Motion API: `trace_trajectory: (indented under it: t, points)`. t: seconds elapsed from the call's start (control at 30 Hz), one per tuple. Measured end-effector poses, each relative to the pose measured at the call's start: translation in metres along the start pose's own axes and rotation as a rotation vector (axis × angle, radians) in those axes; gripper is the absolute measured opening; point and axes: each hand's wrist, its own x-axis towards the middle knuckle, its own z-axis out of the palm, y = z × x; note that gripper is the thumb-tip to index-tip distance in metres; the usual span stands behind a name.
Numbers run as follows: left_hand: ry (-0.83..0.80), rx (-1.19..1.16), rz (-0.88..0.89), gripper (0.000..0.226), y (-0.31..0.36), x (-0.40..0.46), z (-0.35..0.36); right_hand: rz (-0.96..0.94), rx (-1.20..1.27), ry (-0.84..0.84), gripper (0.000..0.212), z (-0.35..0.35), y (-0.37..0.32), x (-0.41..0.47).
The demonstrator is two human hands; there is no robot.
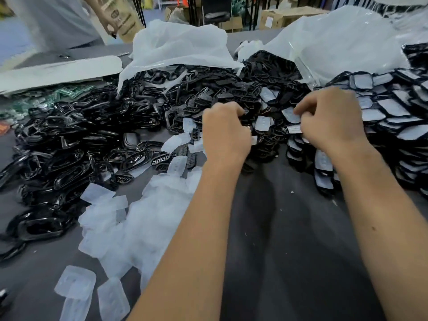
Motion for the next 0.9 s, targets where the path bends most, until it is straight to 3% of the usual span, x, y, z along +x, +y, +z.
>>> trace_trajectory:
  t: [0.07,0.17,0.27,0.37,0.53,0.73,0.9]
  points:
    - [0.029,0.093,-0.093,0.044,-0.014,0.007,-0.004,-0.080,0.056,0.036,0.036,0.009,-0.016,0.006]
    - [-0.051,0.213,-0.144,0.042,-0.026,0.011,-0.007,-0.201,0.075,-0.026,0.041,0.038,-0.040,0.013]
    - [-0.100,0.218,-0.136,0.040,-0.031,0.014,-0.010,-0.302,-0.075,-0.119,0.050,0.066,-0.057,0.020]
    - [-0.078,0.174,-0.158,0.037,-0.036,0.016,-0.015,-0.280,-0.169,-0.198,0.055,0.075,-0.062,0.029]
    - [-0.042,0.044,-0.175,0.029,-0.049,0.021,-0.026,-0.240,-0.072,-0.120,0.018,0.076,-0.062,0.039]
    - [-0.094,0.003,-0.171,0.030,-0.053,0.016,-0.030,-0.114,0.086,0.035,0.019,0.076,-0.066,0.034]
    - [-0.031,0.004,-0.201,0.025,-0.055,0.012,-0.043,-0.158,0.299,0.131,0.009,0.076,-0.096,0.012]
